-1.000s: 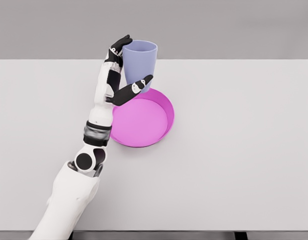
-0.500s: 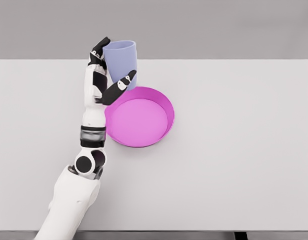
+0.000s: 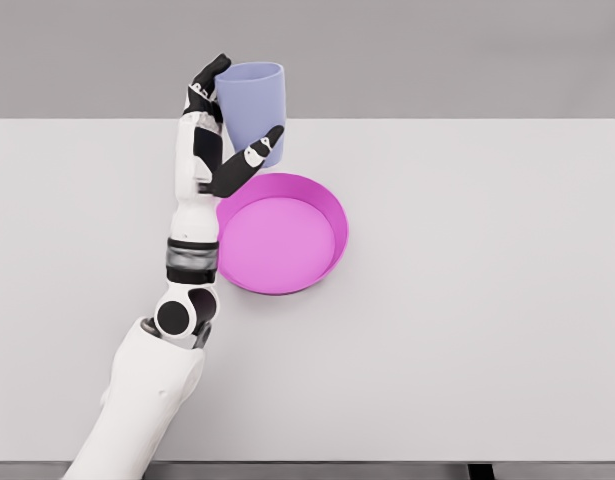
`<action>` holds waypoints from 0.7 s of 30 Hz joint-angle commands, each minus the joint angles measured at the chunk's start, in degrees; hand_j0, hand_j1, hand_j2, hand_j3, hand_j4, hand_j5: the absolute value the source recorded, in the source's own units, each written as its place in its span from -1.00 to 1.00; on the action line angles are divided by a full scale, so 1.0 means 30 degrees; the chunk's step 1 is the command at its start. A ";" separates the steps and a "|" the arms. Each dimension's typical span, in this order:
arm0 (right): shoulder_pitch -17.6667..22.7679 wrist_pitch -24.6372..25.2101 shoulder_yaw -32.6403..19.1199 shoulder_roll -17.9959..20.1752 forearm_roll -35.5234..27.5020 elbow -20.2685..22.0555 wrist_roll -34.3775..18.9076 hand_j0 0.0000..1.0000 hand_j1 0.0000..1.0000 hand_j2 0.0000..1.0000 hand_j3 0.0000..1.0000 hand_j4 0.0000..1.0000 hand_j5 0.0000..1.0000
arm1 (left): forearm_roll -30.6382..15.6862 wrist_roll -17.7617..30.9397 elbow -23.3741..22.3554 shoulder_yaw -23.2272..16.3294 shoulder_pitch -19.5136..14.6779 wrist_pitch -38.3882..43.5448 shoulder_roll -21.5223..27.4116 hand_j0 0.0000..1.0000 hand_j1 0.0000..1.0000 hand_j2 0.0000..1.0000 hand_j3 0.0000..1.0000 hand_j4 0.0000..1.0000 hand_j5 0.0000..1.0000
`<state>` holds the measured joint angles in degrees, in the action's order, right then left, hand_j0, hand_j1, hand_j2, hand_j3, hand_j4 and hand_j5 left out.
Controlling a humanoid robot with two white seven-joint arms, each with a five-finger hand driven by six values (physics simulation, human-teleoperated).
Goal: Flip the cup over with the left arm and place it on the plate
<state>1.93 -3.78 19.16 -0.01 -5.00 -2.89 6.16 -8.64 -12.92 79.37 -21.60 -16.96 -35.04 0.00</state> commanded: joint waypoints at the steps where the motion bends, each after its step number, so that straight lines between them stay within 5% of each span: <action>1: 0.0000 -0.0001 -0.0001 0.0004 -0.0005 -0.0004 -0.0001 1.00 1.00 1.00 1.00 1.00 1.00 | 0.0096 -0.0058 -0.0030 -0.0211 0.0000 0.0013 -0.0001 0.15 0.15 0.15 0.15 0.15 0.15; 8: 0.0000 -0.0001 -0.0001 0.0004 -0.0005 -0.0004 -0.0001 1.00 1.00 1.00 1.00 1.00 1.00 | 0.0624 0.0030 -0.1583 -0.0564 0.0292 0.0013 -0.0001 0.15 0.15 0.15 0.15 0.15 0.15; 21: 0.0000 -0.0001 -0.0001 0.0004 -0.0005 -0.0004 -0.0001 1.00 1.00 1.00 1.00 1.00 1.00 | 0.0624 0.0030 -0.1759 -0.0564 0.0996 0.0013 -0.0001 0.17 0.17 0.17 0.17 0.17 0.17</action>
<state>1.93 -3.78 19.16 -0.01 -4.99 -2.89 6.16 -7.02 -12.70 74.24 -23.29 -13.97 -35.04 0.01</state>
